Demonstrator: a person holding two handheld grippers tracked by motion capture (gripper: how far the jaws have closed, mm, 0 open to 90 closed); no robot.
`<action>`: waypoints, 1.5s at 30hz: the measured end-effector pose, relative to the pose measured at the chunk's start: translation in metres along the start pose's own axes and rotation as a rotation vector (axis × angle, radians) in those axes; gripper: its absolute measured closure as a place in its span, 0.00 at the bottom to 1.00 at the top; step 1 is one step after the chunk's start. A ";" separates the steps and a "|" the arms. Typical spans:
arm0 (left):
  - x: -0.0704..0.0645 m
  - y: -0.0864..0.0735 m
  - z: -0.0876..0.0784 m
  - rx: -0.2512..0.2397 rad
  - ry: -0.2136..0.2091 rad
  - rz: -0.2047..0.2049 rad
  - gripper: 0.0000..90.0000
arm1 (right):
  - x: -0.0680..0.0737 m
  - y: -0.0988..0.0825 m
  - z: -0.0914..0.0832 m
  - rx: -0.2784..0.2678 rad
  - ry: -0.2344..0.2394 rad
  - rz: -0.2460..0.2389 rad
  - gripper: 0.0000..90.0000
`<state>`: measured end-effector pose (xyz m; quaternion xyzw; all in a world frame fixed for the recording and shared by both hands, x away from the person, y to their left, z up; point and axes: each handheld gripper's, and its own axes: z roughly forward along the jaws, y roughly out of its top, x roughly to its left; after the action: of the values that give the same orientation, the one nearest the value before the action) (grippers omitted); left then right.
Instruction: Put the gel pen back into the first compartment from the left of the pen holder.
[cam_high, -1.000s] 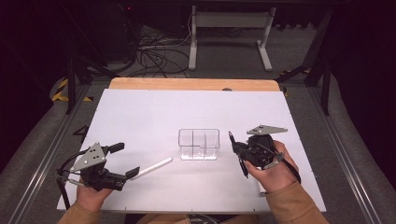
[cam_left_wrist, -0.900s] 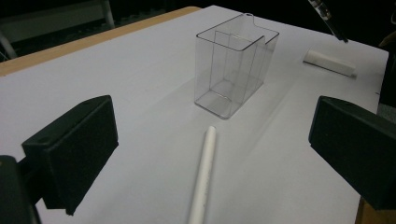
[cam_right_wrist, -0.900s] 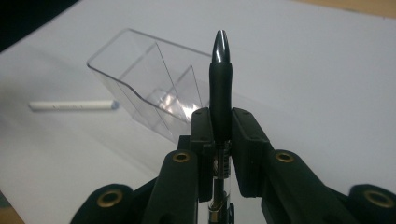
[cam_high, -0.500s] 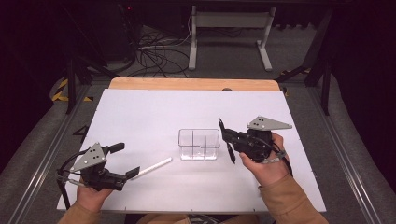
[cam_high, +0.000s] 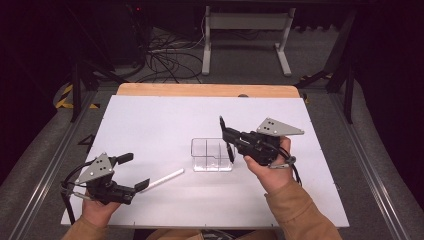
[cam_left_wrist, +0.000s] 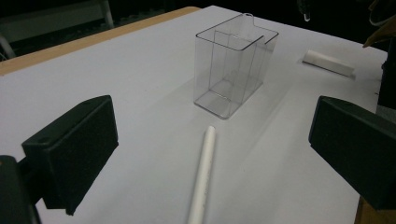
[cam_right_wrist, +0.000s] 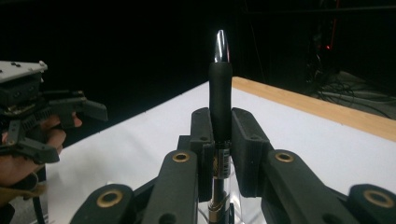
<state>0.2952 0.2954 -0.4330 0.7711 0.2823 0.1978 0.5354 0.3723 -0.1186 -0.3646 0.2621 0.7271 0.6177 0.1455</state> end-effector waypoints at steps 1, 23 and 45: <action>0.000 0.000 0.000 0.001 0.000 0.001 0.02 | 0.000 0.000 0.003 -0.010 0.010 0.001 0.89; 0.000 -0.001 0.002 0.007 0.000 0.005 0.02 | 0.003 -0.001 0.034 -0.083 0.078 -0.032 0.89; 0.001 -0.001 0.002 0.014 -0.004 0.012 0.02 | 0.008 -0.007 0.074 -0.097 0.078 -0.070 0.89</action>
<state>0.2974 0.2948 -0.4350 0.7767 0.2781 0.1977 0.5294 0.4042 -0.0539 -0.3846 0.2046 0.7103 0.6563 0.1510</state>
